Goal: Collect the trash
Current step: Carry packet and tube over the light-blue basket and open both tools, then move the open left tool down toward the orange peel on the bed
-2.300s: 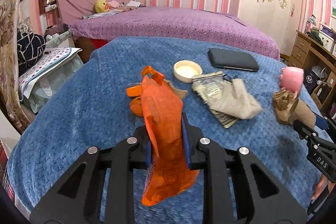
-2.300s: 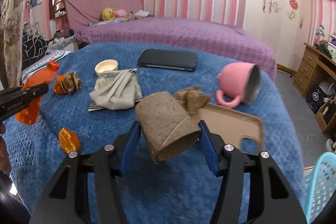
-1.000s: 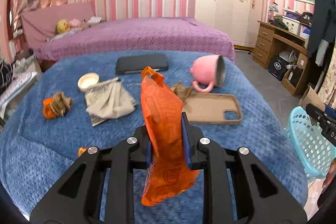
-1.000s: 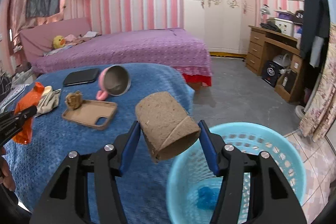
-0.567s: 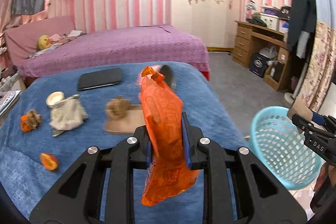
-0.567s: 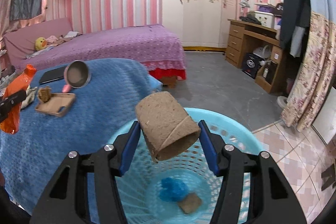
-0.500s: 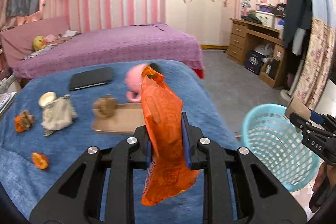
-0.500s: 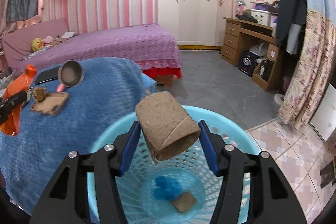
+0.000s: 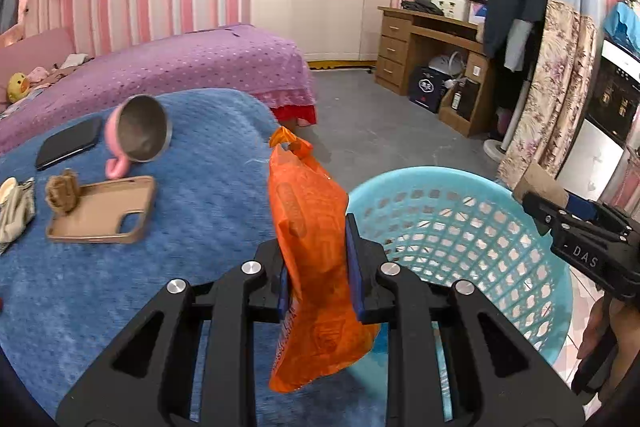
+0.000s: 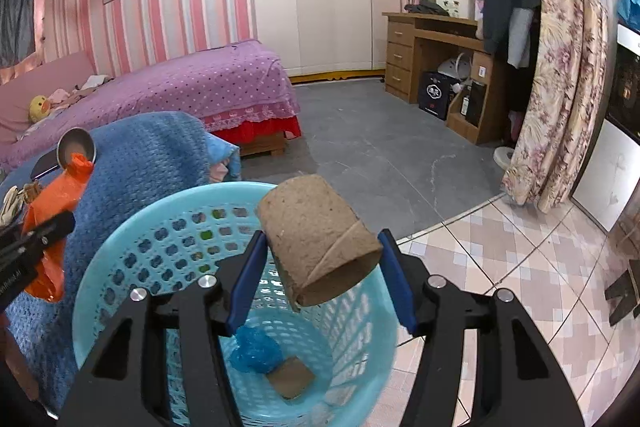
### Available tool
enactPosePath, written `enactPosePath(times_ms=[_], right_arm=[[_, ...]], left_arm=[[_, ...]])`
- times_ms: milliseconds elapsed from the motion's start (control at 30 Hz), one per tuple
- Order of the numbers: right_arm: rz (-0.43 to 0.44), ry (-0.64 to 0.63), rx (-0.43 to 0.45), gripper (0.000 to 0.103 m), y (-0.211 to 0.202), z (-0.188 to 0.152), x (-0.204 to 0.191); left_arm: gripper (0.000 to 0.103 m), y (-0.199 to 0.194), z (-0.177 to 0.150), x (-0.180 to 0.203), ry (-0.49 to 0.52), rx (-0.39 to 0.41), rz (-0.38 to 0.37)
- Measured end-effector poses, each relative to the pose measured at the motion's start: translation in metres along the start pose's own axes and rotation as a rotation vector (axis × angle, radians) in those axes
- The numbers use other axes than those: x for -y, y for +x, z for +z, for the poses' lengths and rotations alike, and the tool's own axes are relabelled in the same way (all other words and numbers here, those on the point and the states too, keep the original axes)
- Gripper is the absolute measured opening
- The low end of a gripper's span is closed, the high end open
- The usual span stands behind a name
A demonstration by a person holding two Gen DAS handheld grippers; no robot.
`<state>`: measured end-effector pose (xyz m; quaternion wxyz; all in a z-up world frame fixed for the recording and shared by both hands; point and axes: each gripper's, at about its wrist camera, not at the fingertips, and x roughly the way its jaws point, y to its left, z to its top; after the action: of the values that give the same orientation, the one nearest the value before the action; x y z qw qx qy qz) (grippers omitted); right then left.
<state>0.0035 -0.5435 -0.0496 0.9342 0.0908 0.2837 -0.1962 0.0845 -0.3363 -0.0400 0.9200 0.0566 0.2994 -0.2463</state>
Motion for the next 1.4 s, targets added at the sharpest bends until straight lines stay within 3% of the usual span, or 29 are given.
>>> enactPosePath(times_ms=[167, 200, 267, 333, 433, 833, 900, 967, 1000, 1400], right_arm=[[-0.005, -0.004, -0.011, 0.056, 0.004, -0.001, 0.005], [-0.006, -0.004, -0.013, 0.056, 0.004, -0.002, 0.006], [-0.006, 0.001, -0.013, 0.056, 0.004, -0.001, 0.007], [-0.002, 0.005, -0.013, 0.056, 0.004, -0.001, 0.007], [0.000, -0.005, -0.018, 0.056, 0.004, -0.002, 0.002], [0.012, -0.035, -0.018, 0.058, 0.005, 0.002, -0.018], [0.023, -0.037, -0.009, 0.064, 0.003, 0.004, -0.024], [0.014, -0.041, 0.008, 0.082, 0.001, 0.004, -0.029], [0.007, -0.044, 0.014, 0.084, 0.000, 0.004, -0.032], [-0.019, -0.069, 0.017, 0.094, 0.000, 0.010, -0.071]], left_arm=[[0.023, 0.008, 0.006, 0.022, 0.016, -0.004, -0.028], [0.028, 0.008, 0.007, 0.025, 0.018, -0.005, -0.032], [0.046, 0.008, 0.009, 0.028, 0.020, -0.006, -0.036], [0.071, 0.006, 0.012, 0.027, 0.019, 0.007, -0.025], [0.087, 0.002, 0.015, 0.019, 0.006, 0.029, 0.009], [0.096, -0.012, 0.020, -0.044, -0.037, 0.040, 0.128], [0.096, -0.018, 0.020, -0.055, -0.039, 0.047, 0.149], [0.096, -0.022, 0.019, -0.064, -0.046, 0.052, 0.167], [0.097, -0.025, 0.018, -0.069, -0.051, 0.053, 0.176], [0.097, -0.054, 0.007, -0.137, -0.079, 0.068, 0.272]])
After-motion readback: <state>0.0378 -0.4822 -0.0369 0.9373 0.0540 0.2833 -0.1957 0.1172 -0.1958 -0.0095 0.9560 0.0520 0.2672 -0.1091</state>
